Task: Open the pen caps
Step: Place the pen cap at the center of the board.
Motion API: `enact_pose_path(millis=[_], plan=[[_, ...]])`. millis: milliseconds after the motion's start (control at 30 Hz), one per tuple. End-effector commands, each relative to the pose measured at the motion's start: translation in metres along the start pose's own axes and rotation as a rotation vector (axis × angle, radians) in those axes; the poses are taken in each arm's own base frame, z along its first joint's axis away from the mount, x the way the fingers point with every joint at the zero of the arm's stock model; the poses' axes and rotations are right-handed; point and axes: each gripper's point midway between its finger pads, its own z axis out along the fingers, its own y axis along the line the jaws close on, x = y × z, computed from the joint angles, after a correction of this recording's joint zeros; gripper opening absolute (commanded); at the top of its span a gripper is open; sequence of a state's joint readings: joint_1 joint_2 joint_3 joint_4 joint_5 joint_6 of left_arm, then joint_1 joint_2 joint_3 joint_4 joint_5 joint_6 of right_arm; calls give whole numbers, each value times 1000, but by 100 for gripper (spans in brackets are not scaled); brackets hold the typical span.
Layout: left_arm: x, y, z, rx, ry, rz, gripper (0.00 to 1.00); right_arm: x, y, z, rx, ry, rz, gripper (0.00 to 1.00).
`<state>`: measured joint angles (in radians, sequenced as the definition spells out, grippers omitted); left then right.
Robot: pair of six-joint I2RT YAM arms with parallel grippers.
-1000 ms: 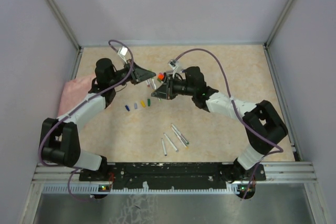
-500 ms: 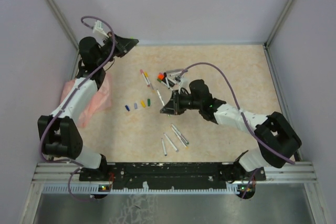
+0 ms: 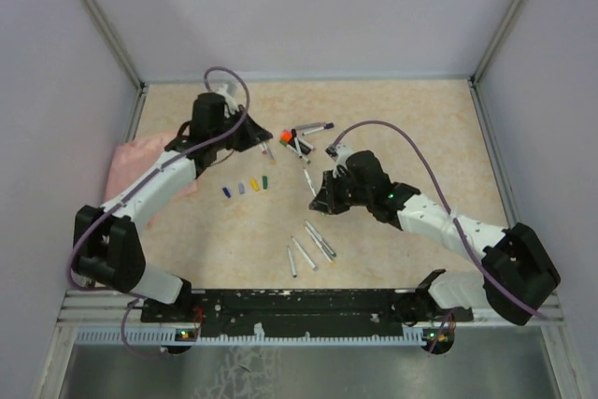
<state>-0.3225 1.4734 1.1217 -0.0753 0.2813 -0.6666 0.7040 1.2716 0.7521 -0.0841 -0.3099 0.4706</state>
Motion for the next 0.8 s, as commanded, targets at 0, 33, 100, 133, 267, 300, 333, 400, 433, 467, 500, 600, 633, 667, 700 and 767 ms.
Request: enact_pose_path(millis=[0,33,100,133,267,300,333,400,433,467,500,600,633,667,700,767], plan=[[79,46,-7,-310,208,21,0,16,-19,-12,96,11,-11,0],[91,52,-7,-353,246,12,0,19,-22,-13,105,13,0,0],[112,61,-4,-427,308,-4,0,24,-27,-13,127,18,17,0],[121,64,-3,-461,342,-11,0,25,-30,-13,144,22,24,0],[147,70,11,-518,441,10,0,33,-39,-11,189,51,47,0],[151,72,15,-526,449,14,0,34,-40,-11,194,54,50,0],[154,72,19,-526,456,22,0,35,-41,-11,197,53,53,0],[160,76,26,-540,467,29,1,35,-42,-12,204,49,60,0],[161,77,30,-542,468,36,1,35,-42,-13,207,45,62,0],[162,79,32,-550,469,40,1,35,-43,-13,208,44,62,0],[163,81,35,-553,470,46,2,36,-43,-13,208,44,61,0],[167,87,42,-566,477,55,4,37,-43,-12,205,49,63,0],[168,89,43,-572,477,58,4,38,-43,-12,203,52,63,0],[168,91,45,-576,476,60,5,38,-43,-11,203,54,64,0],[169,93,47,-581,476,65,7,39,-43,-11,201,57,65,0],[169,97,49,-594,473,74,13,40,-43,-10,201,60,66,0]])
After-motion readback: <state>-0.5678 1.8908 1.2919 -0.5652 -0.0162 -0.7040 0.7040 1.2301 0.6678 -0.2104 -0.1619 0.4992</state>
